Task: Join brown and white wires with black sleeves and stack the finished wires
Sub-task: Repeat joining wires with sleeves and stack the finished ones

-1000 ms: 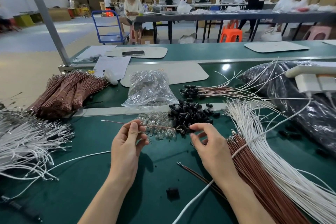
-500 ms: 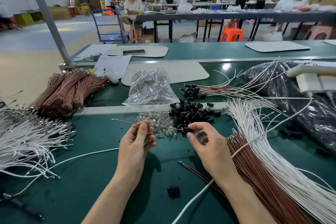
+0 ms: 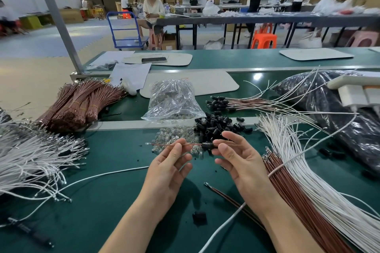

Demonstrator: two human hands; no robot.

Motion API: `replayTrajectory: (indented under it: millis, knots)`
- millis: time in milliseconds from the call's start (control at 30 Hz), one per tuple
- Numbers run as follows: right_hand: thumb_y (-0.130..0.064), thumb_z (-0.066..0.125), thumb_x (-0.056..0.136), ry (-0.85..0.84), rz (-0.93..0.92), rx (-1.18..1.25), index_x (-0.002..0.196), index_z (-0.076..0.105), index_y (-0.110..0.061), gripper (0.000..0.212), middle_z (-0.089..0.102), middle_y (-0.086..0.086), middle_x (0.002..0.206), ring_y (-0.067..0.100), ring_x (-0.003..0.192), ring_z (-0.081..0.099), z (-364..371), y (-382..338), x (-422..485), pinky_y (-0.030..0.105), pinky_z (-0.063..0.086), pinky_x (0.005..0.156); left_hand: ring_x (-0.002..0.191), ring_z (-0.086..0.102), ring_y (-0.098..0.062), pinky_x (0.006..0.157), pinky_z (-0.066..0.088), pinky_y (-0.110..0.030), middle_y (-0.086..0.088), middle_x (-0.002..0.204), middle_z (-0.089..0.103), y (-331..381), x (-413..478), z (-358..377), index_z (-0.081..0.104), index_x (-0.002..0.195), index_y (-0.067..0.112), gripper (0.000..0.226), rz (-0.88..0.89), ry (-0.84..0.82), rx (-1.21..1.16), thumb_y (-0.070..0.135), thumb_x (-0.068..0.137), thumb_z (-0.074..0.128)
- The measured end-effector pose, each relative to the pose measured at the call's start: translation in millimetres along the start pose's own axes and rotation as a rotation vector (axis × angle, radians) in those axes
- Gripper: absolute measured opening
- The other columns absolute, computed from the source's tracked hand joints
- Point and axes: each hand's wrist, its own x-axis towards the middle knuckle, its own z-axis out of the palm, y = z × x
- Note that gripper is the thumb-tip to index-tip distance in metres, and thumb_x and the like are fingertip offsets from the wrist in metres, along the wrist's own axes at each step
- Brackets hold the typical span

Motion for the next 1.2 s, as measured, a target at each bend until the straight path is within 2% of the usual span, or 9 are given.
replayTrajectory:
  millis: [100, 233, 467, 633, 767, 900, 1000, 1100, 1200]
  knots:
    - [-0.026, 0.082, 0.068, -0.005, 0.041, 0.075, 0.103, 0.079, -0.023, 0.035, 0.076, 0.01, 0.105, 0.017, 0.087, 0.074, 4, 6, 0, 0.02, 0.057, 0.072, 0.068, 0.069, -0.011, 0.06, 0.058, -0.023, -0.005, 0.092, 0.076, -5, -4, 3, 0.083, 0.091, 0.016, 0.017, -0.063, -0.044, -0.007, 0.019, 0.082, 0.069]
    - [-0.029, 0.084, 0.064, 0.0, 0.061, 0.024, 0.097, 0.081, -0.02, 0.034, 0.077, 0.008, 0.095, 0.013, 0.081, 0.072, 11, 13, -2, 0.018, 0.056, 0.069, 0.069, 0.068, -0.012, 0.063, 0.057, -0.026, -0.009, 0.097, 0.076, -17, -10, 8, 0.081, 0.101, 0.016, 0.024, -0.102, -0.14, 0.022, 0.023, 0.081, 0.072]
    - [-0.02, 0.078, 0.071, 0.13, 0.043, 0.075, 0.093, 0.082, -0.022, 0.023, 0.074, 0.002, 0.082, 0.011, 0.073, 0.07, 1, 9, 3, 0.018, 0.057, 0.067, 0.059, 0.066, -0.01, 0.056, 0.057, -0.021, -0.006, 0.083, 0.075, -7, 0, 1, 0.07, 0.098, 0.011, 0.025, 0.026, 0.06, 0.046, 0.026, 0.078, 0.072]
    - [-0.018, 0.074, 0.074, 0.085, 0.101, 0.066, 0.093, 0.082, -0.02, 0.021, 0.076, 0.005, 0.088, 0.013, 0.078, 0.073, 8, 16, 0, 0.018, 0.056, 0.07, 0.065, 0.067, -0.011, 0.06, 0.057, -0.023, -0.01, 0.088, 0.075, -18, -3, 4, 0.069, 0.089, 0.012, 0.018, 0.075, 0.006, 0.118, 0.026, 0.079, 0.073]
    - [-0.023, 0.075, 0.073, 0.033, 0.113, 0.017, 0.093, 0.082, -0.019, 0.021, 0.078, 0.014, 0.096, 0.02, 0.086, 0.076, 14, 16, -2, 0.018, 0.056, 0.072, 0.064, 0.064, -0.011, 0.059, 0.055, -0.022, -0.01, 0.085, 0.074, -25, -6, 5, 0.068, 0.089, 0.012, 0.027, 0.091, -0.049, 0.218, 0.032, 0.073, 0.076]
    - [-0.021, 0.073, 0.074, 0.068, 0.094, 0.034, 0.092, 0.083, -0.02, 0.02, 0.077, 0.007, 0.091, 0.013, 0.079, 0.073, 11, 12, 1, 0.018, 0.056, 0.071, 0.066, 0.063, -0.013, 0.06, 0.055, -0.023, -0.009, 0.086, 0.072, -25, -7, 4, 0.07, 0.098, 0.01, 0.034, 0.118, -0.057, 0.289, 0.038, 0.078, 0.072]
    - [-0.016, 0.071, 0.078, 0.116, 0.084, 0.123, 0.093, 0.082, -0.018, 0.019, 0.076, 0.007, 0.096, 0.015, 0.081, 0.072, 0, 2, 6, 0.025, 0.059, 0.072, 0.07, 0.065, -0.016, 0.061, 0.055, -0.024, -0.007, 0.088, 0.072, -22, -8, 0, 0.069, 0.107, 0.011, 0.036, 0.172, -0.041, 0.436, 0.04, 0.087, 0.064]
    - [-0.009, 0.067, 0.083, 0.145, 0.046, 0.263, 0.096, 0.081, -0.016, 0.02, 0.075, 0.009, 0.104, 0.018, 0.088, 0.073, -21, -14, 12, 0.028, 0.061, 0.075, 0.068, 0.065, -0.016, 0.06, 0.054, -0.023, -0.003, 0.085, 0.072, -17, -4, 7, 0.068, 0.106, 0.012, 0.036, 0.21, -0.061, 0.553, 0.042, 0.088, 0.06]
    - [-0.005, 0.063, 0.086, 0.189, -0.045, 0.364, 0.098, 0.079, -0.015, 0.022, 0.075, 0.008, 0.105, 0.018, 0.091, 0.073, -43, -30, 16, 0.029, 0.061, 0.078, 0.067, 0.065, -0.016, 0.06, 0.055, -0.028, -0.003, 0.084, 0.07, -15, 13, 36, 0.068, 0.104, 0.014, 0.023, 0.2, -0.145, 0.722, 0.034, 0.099, 0.057]
